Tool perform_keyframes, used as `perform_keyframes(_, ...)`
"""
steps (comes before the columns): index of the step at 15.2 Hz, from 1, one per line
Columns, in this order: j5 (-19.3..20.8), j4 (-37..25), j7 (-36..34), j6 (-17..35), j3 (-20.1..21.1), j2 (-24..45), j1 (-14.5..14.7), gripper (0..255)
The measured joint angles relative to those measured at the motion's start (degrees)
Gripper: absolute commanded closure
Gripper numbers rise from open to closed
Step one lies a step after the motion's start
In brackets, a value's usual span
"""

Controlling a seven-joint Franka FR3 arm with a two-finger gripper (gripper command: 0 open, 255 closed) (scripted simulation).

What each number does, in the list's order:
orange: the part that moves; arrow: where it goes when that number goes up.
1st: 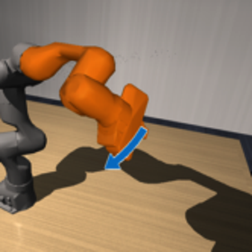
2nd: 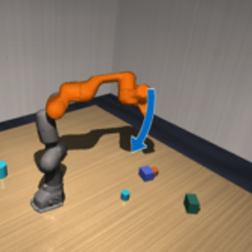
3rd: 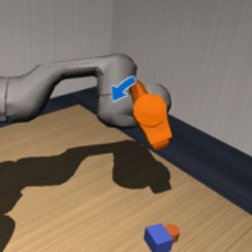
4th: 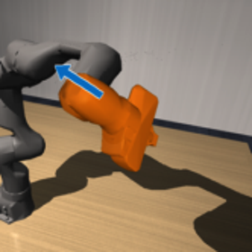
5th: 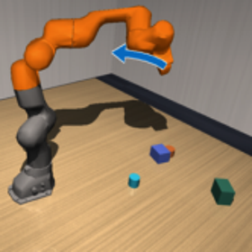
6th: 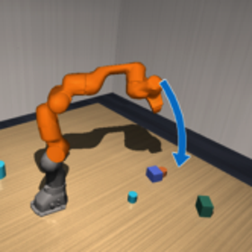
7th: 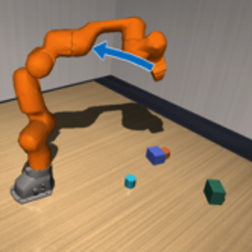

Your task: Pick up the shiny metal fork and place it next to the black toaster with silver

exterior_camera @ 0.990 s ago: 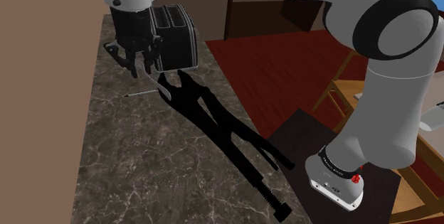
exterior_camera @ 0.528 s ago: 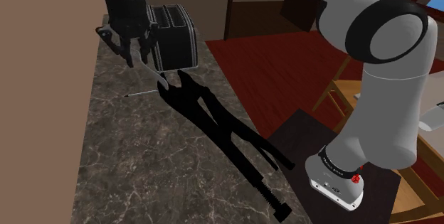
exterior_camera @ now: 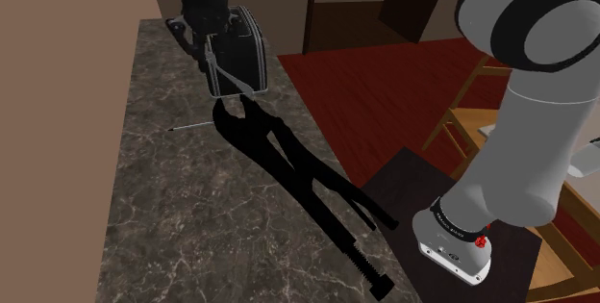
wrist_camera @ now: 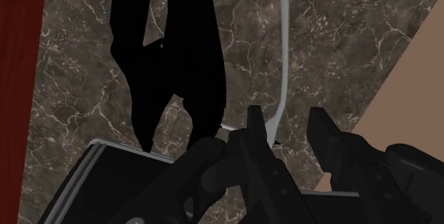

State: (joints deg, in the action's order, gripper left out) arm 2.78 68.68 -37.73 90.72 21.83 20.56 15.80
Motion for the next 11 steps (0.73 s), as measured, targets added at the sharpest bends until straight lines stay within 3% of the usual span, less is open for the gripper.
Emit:
perform_keyframes(6, -3.47, 10.26, 8.25, 2.75, -2.17, -7.37, -7.08, 255)
perform_keyframes(11, -4.82, 11.97, 14.94, 1.97, -4.55, -9.54, -11.54, 255)
